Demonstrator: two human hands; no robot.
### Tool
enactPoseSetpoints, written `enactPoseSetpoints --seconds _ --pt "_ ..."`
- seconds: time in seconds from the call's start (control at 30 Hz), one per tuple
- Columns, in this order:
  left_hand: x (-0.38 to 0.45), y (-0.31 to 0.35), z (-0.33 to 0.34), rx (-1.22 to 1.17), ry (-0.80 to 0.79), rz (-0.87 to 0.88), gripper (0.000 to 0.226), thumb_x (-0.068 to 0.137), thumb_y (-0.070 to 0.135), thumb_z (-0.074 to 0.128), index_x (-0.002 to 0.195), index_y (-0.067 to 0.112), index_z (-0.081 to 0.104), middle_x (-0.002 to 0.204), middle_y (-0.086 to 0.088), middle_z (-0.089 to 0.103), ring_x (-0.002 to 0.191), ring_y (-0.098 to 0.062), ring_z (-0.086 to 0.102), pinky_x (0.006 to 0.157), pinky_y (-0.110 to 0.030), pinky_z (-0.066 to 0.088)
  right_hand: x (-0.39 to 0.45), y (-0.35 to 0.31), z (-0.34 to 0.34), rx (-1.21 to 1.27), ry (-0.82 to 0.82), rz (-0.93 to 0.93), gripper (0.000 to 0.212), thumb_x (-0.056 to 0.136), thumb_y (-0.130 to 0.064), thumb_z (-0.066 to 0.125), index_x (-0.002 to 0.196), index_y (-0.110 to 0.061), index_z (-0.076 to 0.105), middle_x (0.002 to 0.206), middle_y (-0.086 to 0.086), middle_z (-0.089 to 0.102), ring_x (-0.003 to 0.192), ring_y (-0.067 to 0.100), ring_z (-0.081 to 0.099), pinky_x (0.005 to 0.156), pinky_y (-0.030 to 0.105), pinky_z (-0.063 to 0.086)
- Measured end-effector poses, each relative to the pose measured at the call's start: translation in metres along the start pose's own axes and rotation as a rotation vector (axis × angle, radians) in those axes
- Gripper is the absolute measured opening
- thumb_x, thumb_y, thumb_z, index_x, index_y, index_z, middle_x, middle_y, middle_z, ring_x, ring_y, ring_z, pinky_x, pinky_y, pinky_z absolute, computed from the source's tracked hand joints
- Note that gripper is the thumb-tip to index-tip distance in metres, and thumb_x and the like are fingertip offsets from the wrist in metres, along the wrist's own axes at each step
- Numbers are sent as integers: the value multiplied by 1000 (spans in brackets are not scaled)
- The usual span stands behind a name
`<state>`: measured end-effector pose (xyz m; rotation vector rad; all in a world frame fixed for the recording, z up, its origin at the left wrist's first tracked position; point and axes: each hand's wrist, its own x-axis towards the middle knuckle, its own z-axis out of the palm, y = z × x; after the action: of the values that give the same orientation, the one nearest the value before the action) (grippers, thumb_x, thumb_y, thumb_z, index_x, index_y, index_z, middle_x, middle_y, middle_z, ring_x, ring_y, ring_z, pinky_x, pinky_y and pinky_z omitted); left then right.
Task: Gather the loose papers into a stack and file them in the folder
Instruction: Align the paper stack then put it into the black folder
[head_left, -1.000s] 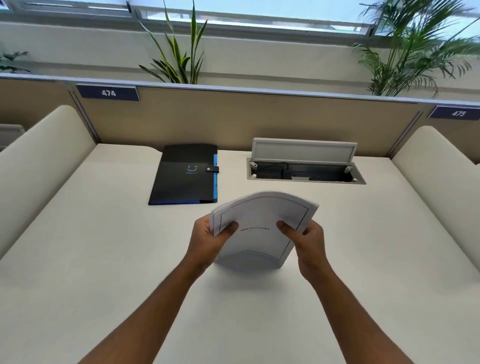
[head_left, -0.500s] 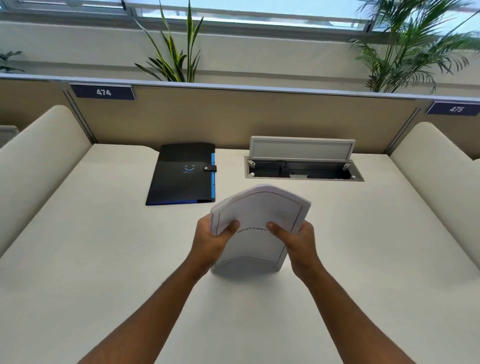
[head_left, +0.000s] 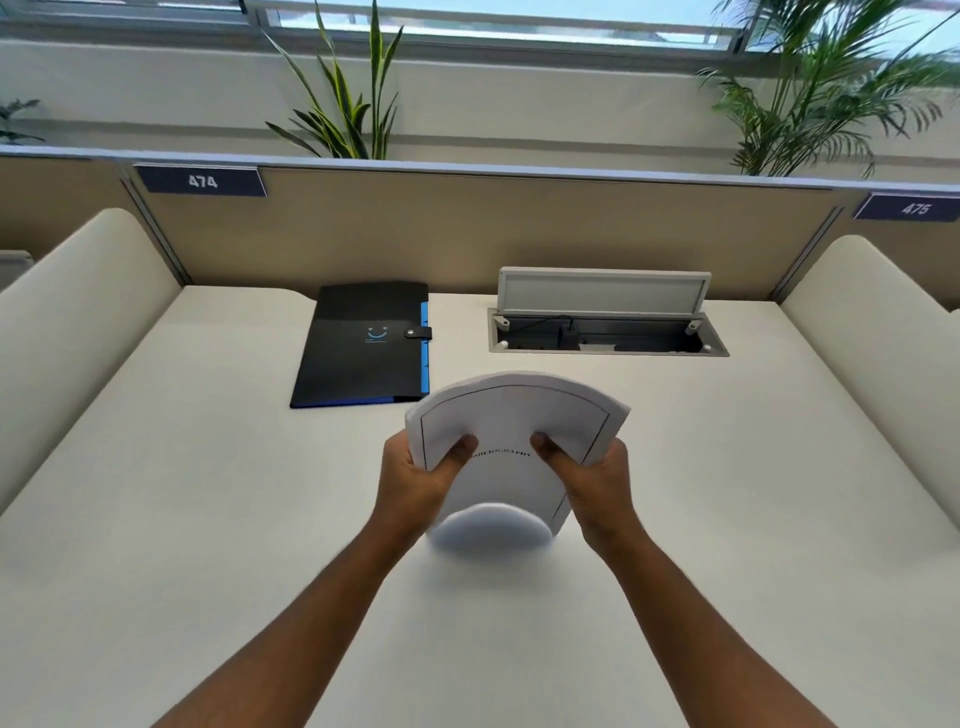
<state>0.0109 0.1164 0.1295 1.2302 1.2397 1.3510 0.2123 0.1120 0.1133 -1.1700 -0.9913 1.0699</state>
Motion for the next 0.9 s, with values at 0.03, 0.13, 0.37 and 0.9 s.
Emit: enactPoseSetpoints --seconds 0.03,0.13,0.37,0.9 --pt "-4 -4 2 24 15 -41 32 70 43 76 99 51 64 90 21 71 92 -14 69 61 -16 55 -3 7 1 -29 -15 35 21 84 -15 85 97 -30 80 98 0 81 94 27 77 72 31 64" --pt "-15 -11 8 13 44 -34 41 70 48 75 98 69 56 90 33 67 89 0 67 54 -12 52 -12 16 3 -33 10 73 27 84 -21 86 104 -35 75 101 -3 80 97 24 76 74 34 66" --pt "-16 -23 13 61 59 -62 42 70 50 73 90 78 50 86 40 64 84 8 65 52 -10 49 -20 29 4 -41 31 132 28 86 -24 84 96 -49 76 97 -5 81 90 17 77 76 36 65" --pt "-17 -55 17 -526 213 -519 38 89 12 66 127 11 59 117 -11 71 108 -31 67 94 -48 53 -9 41 1 692 170 648 50 79 -10 78 125 8 66 121 26 74 105 36 76 85 48 62"
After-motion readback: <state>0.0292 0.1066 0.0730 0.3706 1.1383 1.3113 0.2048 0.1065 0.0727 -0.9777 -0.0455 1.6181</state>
